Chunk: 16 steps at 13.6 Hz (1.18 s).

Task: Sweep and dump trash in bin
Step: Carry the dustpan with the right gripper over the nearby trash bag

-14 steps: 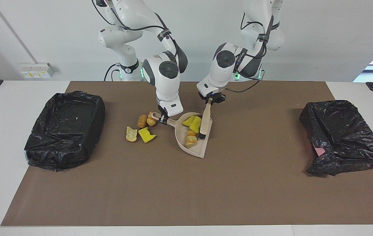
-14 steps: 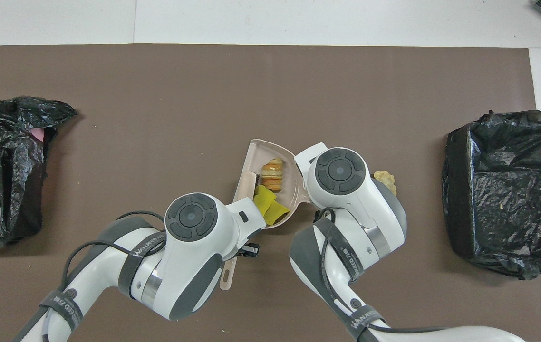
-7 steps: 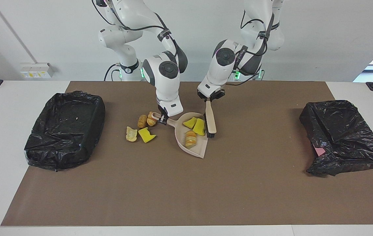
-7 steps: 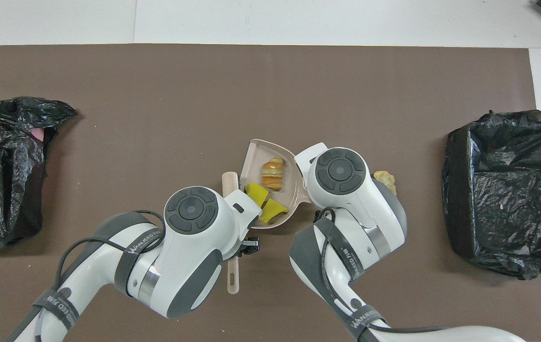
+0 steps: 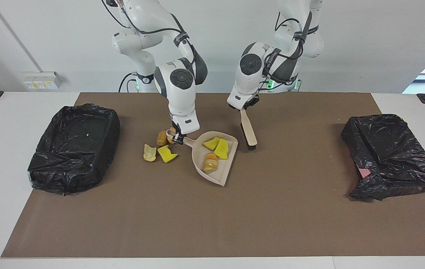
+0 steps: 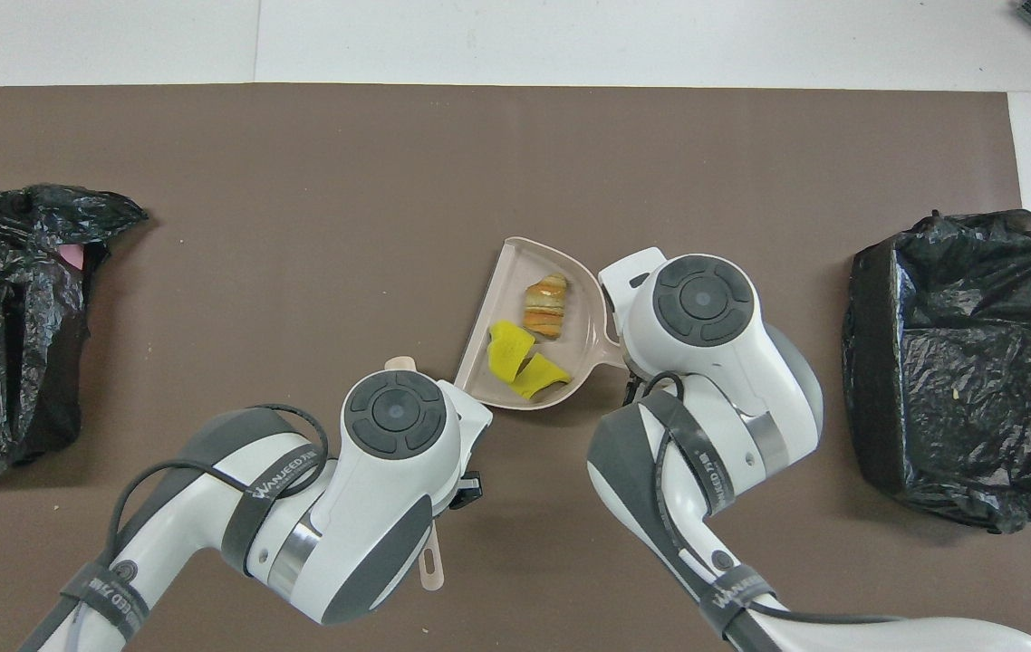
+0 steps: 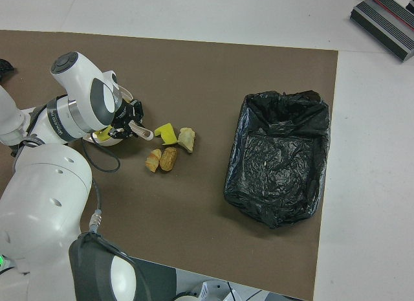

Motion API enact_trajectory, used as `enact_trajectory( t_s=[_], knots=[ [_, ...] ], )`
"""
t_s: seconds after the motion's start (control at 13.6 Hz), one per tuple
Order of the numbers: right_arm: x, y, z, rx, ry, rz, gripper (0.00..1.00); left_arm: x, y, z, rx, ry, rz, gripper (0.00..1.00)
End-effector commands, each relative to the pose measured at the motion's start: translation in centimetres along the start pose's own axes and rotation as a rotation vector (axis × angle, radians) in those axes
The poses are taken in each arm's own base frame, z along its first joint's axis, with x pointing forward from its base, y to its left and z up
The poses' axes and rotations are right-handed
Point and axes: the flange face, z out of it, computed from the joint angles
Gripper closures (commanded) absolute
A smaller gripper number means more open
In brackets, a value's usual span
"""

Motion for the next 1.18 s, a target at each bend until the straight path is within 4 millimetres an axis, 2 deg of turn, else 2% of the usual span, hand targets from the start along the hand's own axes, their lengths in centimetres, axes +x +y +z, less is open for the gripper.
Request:
enact_trajectory(
  t_s=[0.0,0.29,0.44,0.59,0.74,0.88,0.96,1.1],
  knots=[
    [-4.7,1.1,-4.7,0.023,0.017,0.062,1.0,-3.1,0.2,0.5,0.0,0.047,0.006,1.0],
    [-13.5,2.5,-12.5,-0.013,0.06,0.143,1.0,-9.0,-0.3,4.5,-0.057,0.123,0.037,1.0],
    [-19.6,3.6,-15.1,-0.029,0.059,0.156,1.0,-11.9,1.3,6.2,-0.064,0.143,0.027,1.0],
    [-26.1,5.7,-15.7,-0.038,0.055,0.16,1.0,-13.9,1.4,7.6,-0.084,0.164,0.042,1.0],
    [-33.6,8.3,-15.1,-0.051,0.053,0.136,1.0,-14.2,0.8,8.8,-0.066,0.156,0.042,1.0],
    [-40.2,9.9,-14.9,-0.115,-0.031,0.094,1.0,-14.6,1.0,9.1,-0.07,0.161,0.054,1.0],
    [-42.6,10.4,-15.1,-0.146,-0.09,0.067,1.0,-14.6,0.9,9.2,-0.066,0.159,0.053,1.0],
    [-47.9,11.3,-14.0,-0.162,-0.143,0.041,1.0,-14.0,0.7,9.3,-0.06,0.155,0.071,1.0]
  ],
)
